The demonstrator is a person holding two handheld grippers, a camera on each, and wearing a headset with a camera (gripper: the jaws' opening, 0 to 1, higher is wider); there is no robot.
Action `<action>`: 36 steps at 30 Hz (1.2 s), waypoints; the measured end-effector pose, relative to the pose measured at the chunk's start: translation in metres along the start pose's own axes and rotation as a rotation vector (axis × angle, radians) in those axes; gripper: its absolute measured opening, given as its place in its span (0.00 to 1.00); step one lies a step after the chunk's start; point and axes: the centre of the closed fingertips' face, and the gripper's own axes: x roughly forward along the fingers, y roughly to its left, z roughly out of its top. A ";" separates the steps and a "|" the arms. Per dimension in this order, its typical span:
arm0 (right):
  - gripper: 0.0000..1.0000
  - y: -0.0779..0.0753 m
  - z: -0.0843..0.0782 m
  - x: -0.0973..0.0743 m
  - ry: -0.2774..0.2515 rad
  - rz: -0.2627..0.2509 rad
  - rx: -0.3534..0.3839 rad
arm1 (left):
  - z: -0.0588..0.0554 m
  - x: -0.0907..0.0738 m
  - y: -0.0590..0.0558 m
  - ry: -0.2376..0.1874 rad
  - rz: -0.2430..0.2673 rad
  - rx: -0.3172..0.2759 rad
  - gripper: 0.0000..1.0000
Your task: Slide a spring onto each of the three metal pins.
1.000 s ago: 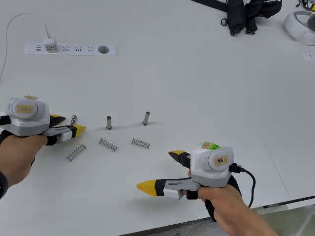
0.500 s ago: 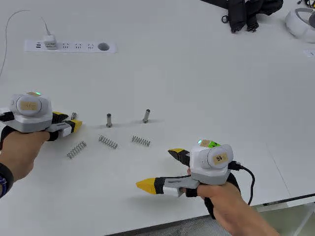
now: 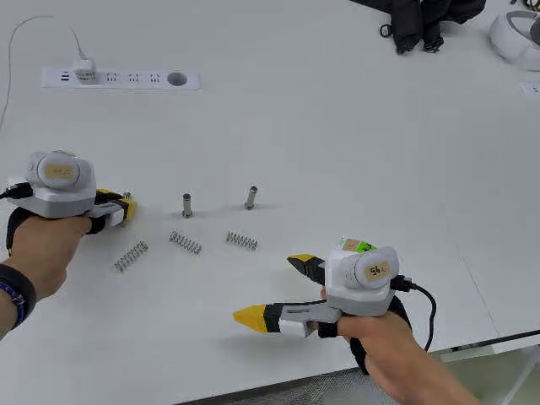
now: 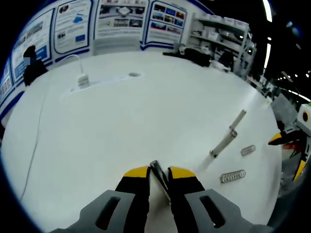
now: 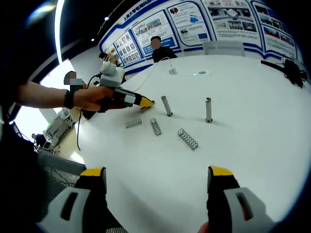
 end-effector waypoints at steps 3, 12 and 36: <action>0.87 0.000 0.000 0.000 -0.001 0.001 0.003 | 0.002 0.002 -0.001 0.002 0.003 -0.008 0.15; 0.87 0.000 0.000 0.001 -0.001 0.002 0.005 | 0.000 0.004 -0.003 0.023 0.029 -0.019 0.12; 0.87 0.002 0.010 0.005 -0.014 0.008 -0.012 | 0.005 0.002 0.002 0.067 0.095 -0.036 0.07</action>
